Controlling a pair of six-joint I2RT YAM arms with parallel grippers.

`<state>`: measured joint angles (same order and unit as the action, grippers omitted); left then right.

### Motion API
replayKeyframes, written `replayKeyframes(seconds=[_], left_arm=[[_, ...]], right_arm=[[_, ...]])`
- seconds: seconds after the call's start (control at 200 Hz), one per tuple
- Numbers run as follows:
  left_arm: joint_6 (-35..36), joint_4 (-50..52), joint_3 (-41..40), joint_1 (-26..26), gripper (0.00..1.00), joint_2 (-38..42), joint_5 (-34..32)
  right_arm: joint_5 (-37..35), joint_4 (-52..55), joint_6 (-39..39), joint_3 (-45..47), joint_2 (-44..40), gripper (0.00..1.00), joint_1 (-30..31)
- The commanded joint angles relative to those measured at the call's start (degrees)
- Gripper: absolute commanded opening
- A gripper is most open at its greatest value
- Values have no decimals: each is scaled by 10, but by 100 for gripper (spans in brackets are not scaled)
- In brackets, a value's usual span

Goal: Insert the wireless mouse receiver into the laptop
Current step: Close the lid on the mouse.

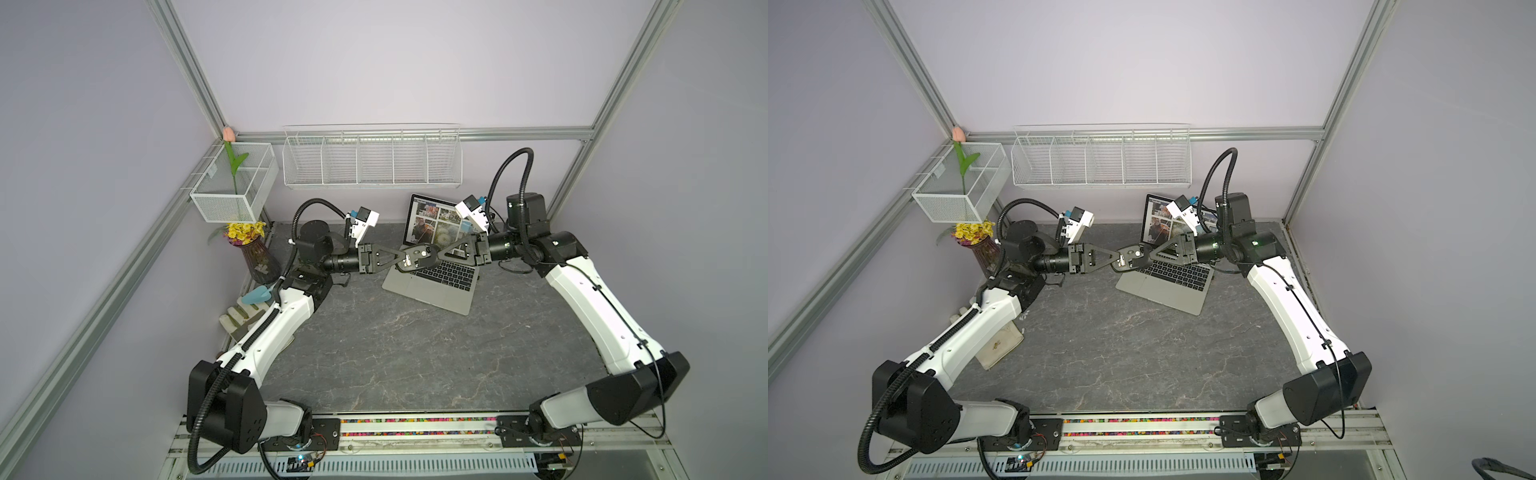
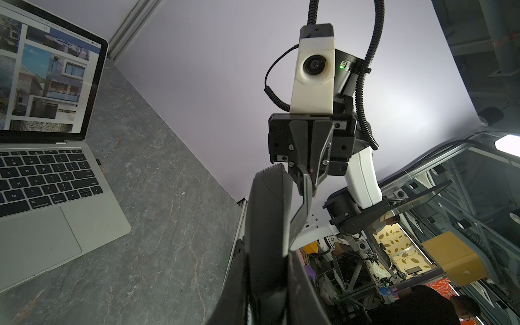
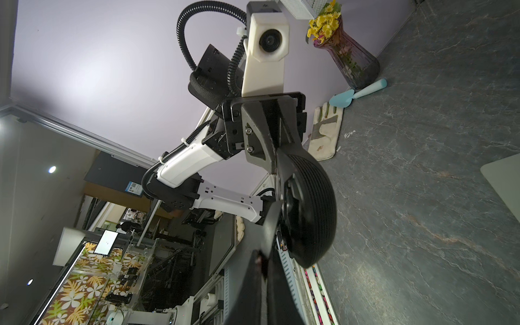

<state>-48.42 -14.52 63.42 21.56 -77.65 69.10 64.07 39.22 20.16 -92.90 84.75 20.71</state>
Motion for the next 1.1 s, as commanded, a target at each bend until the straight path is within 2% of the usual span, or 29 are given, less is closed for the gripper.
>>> replayKeyframes(seconds=[0.0,0.555,0.83,0.89,0.975,1.035,1.095], left_arm=[[-8,-25,6,5,0,25,36],[-7,-20,8,8,0,22,43],[7,2,12,8,0,22,33],[14,14,14,8,0,22,24],[28,38,20,8,0,18,10],[31,52,26,7,0,12,2],[30,55,28,8,0,8,-4]], right_arm=[[-56,50,-41,-8,18,7,-10],[-115,105,-91,-43,42,7,-11],[-105,82,-70,-45,34,7,-11],[-120,82,-68,-45,24,7,-11],[-178,81,-68,-38,3,7,-14],[-221,57,-55,-15,-22,15,-21],[-236,11,-38,19,-53,34,-30]])
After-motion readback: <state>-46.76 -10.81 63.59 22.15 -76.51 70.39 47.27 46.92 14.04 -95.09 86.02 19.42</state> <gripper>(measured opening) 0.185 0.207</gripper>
